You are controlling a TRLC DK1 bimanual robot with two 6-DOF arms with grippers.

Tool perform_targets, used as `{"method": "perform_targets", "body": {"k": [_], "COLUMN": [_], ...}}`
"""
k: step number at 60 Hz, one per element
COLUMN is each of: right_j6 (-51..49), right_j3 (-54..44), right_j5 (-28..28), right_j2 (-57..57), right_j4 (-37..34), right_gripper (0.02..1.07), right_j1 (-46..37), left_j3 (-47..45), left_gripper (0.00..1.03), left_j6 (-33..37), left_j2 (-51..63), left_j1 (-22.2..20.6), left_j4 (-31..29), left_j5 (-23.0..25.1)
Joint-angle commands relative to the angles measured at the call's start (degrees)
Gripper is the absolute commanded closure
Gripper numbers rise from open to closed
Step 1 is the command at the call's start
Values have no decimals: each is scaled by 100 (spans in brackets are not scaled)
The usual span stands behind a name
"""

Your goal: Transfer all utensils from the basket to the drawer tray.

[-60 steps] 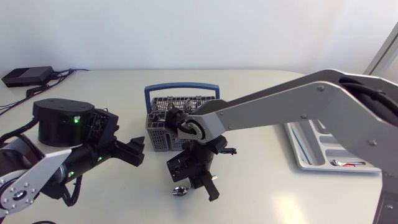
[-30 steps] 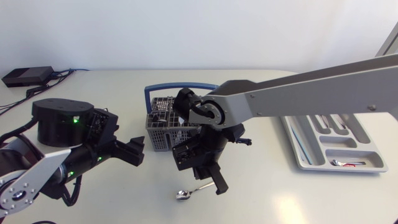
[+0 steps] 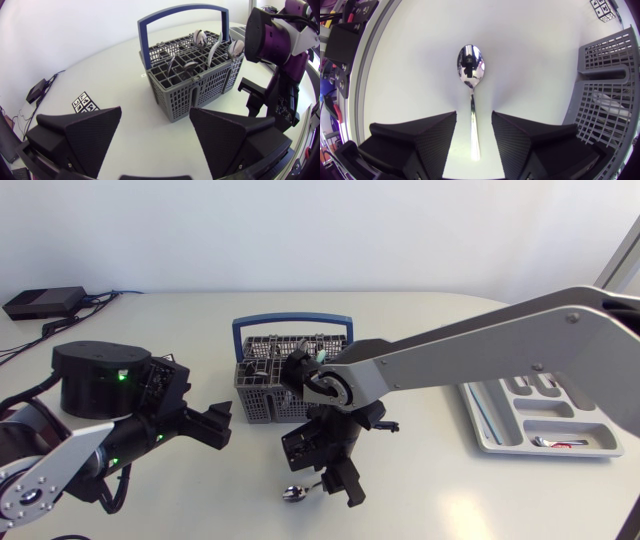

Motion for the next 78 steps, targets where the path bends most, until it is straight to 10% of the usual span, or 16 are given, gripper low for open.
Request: {"method": "perform_targets", "body": {"k": [1, 41, 78], "right_j6": [88, 53, 36], "right_j3": [-30, -4, -311], "right_j5": [18, -87, -184], "right_j2": [185, 554, -834], "right_j4": [66, -101, -610], "right_gripper": [49, 101, 101], "right_j1": [66, 241, 66], "left_j3": [-118, -126, -126], "left_gripper": [8, 8, 8], "left_j6": [60, 60, 60], "left_j2": [-69, -69, -131], "left_j1": [3, 3, 3], "left_j4": [-15, -24, -41], "left_j5": [-27, -27, -27]}}
